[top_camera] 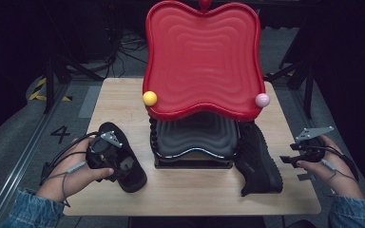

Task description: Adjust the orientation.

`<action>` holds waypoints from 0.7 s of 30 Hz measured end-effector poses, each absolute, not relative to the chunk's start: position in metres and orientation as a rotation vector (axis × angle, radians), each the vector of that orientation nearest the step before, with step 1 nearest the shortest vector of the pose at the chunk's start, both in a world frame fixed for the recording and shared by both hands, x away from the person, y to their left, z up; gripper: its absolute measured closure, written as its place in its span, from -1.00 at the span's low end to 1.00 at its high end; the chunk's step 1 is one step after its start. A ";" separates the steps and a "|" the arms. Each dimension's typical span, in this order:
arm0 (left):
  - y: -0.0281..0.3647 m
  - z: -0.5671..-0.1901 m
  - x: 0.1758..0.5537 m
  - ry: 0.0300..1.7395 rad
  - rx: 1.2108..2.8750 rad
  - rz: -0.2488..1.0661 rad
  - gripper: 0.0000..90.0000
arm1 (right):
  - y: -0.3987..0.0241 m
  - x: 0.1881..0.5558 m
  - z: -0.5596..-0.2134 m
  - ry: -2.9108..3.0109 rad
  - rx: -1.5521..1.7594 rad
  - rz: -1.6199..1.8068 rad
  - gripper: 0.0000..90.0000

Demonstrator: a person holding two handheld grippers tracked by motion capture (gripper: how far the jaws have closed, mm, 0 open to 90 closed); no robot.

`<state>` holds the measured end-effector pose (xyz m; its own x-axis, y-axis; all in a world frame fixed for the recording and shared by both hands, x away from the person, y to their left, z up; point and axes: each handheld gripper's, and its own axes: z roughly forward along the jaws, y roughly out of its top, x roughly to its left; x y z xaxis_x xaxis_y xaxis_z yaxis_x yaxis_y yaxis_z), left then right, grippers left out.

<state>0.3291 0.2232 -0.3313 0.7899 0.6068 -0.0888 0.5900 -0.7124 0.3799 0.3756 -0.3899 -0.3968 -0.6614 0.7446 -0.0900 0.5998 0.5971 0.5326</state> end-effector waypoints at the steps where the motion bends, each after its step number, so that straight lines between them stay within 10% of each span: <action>1: 0.223 -0.331 0.329 0.907 2.586 0.071 -0.39 | -0.390 0.376 -0.397 2.521 1.099 0.673 -0.24; 21: 0.205 -0.316 0.329 0.877 2.607 0.040 -0.35 | -0.391 0.376 -0.401 2.530 1.105 0.688 -0.26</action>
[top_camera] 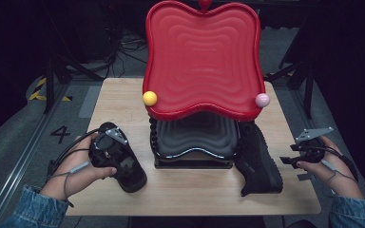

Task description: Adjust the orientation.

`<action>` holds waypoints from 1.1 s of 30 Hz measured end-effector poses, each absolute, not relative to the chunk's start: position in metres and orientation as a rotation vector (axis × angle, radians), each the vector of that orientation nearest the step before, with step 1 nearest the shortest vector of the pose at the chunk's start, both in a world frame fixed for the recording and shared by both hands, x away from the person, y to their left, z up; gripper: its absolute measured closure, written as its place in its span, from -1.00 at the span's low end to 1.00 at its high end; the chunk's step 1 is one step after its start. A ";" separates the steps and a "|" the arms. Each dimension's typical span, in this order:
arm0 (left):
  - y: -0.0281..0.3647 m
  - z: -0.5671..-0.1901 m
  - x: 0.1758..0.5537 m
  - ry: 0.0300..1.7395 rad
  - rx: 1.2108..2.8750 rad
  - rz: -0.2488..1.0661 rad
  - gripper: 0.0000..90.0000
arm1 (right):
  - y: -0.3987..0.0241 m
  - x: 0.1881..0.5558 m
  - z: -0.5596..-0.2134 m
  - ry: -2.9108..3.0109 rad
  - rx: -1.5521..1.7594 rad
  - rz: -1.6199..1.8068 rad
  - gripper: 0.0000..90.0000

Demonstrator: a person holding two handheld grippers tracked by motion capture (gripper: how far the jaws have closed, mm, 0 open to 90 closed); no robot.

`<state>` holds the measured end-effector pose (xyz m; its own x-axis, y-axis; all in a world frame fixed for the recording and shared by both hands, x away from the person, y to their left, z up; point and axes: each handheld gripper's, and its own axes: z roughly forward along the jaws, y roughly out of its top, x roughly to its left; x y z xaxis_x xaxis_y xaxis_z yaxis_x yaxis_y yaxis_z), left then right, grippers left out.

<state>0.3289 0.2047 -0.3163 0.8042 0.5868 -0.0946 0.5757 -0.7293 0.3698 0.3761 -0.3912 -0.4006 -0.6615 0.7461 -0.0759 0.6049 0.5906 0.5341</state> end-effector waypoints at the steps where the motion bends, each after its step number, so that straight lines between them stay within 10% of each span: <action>1: 0.201 -0.316 0.327 0.892 2.605 0.027 -0.33 | -0.390 0.376 -0.402 2.541 1.102 0.697 -0.26; 33: 0.184 -0.389 0.355 1.032 2.573 -0.160 -0.13 | -0.387 0.378 -0.413 2.593 1.129 0.732 -0.29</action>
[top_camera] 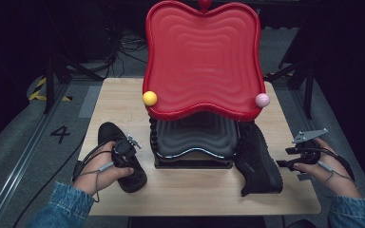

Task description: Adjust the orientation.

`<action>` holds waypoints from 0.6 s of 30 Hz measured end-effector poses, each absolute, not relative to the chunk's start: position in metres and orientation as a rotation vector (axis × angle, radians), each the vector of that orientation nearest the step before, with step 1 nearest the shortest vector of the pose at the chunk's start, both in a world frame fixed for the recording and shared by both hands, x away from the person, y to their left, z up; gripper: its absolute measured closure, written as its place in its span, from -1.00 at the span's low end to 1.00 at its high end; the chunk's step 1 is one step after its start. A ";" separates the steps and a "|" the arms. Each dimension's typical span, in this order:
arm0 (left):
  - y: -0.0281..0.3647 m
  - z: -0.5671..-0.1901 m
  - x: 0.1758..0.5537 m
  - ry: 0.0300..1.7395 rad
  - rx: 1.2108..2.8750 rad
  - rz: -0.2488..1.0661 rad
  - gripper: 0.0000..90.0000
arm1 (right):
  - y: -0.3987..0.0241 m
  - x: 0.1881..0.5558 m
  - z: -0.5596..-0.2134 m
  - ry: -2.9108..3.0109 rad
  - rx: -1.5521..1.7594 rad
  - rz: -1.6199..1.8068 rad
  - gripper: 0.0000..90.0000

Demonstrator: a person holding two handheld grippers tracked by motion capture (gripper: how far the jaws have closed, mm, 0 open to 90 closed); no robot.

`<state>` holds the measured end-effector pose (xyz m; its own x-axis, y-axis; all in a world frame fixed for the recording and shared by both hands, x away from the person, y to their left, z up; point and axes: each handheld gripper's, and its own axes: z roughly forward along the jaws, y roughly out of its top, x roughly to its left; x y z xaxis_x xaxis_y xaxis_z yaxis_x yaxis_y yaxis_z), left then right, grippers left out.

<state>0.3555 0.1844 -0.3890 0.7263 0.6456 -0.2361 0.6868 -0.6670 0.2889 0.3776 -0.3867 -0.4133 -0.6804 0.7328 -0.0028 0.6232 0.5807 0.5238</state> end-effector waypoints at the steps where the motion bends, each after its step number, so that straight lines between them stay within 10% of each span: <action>1: 0.184 -0.391 0.356 1.033 2.569 -0.169 -0.12 | -0.387 0.378 -0.413 2.596 1.127 0.726 -0.29; 8: 0.179 -0.402 0.359 1.047 2.577 -0.193 -0.07 | -0.386 0.378 -0.415 2.599 1.125 0.733 -0.29; 12: 0.179 -0.400 0.359 1.051 2.610 -0.243 0.54 | -0.385 0.378 -0.417 2.607 1.123 0.727 -0.29; 18: 0.177 -0.398 0.359 1.082 2.617 -0.268 0.84 | -0.385 0.379 -0.417 2.606 1.119 0.719 -0.29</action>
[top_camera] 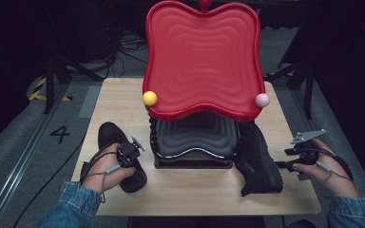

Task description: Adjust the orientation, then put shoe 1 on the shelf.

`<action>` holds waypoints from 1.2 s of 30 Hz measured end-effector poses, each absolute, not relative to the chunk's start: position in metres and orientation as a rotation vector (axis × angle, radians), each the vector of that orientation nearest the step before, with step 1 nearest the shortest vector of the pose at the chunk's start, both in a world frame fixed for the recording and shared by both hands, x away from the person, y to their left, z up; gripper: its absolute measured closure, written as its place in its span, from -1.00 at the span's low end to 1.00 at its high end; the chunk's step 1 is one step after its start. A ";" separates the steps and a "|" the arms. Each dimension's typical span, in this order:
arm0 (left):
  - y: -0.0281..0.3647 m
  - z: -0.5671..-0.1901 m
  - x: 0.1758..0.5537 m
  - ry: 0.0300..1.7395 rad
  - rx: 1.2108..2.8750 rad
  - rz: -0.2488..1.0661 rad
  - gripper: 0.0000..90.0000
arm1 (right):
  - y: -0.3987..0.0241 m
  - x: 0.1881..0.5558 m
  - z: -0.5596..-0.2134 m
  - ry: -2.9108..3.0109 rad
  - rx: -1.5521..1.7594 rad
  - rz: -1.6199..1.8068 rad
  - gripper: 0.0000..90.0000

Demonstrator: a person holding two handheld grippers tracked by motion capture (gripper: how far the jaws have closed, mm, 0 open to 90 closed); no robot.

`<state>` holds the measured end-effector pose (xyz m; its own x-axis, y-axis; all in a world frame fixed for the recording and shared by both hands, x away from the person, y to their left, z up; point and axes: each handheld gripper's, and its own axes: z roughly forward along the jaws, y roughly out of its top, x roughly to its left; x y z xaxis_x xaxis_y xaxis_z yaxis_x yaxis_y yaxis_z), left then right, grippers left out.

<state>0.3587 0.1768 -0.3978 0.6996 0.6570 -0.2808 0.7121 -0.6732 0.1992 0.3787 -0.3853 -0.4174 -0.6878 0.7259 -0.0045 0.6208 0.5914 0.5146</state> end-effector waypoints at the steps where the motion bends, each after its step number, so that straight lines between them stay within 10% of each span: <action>1: 0.176 -0.397 0.358 1.095 2.618 -0.268 0.87 | -0.385 0.379 -0.417 2.607 1.120 0.722 -0.29; 36: 0.175 -0.286 0.326 0.917 2.720 -0.175 0.90 | -0.385 0.376 -0.422 2.617 1.138 0.716 -0.33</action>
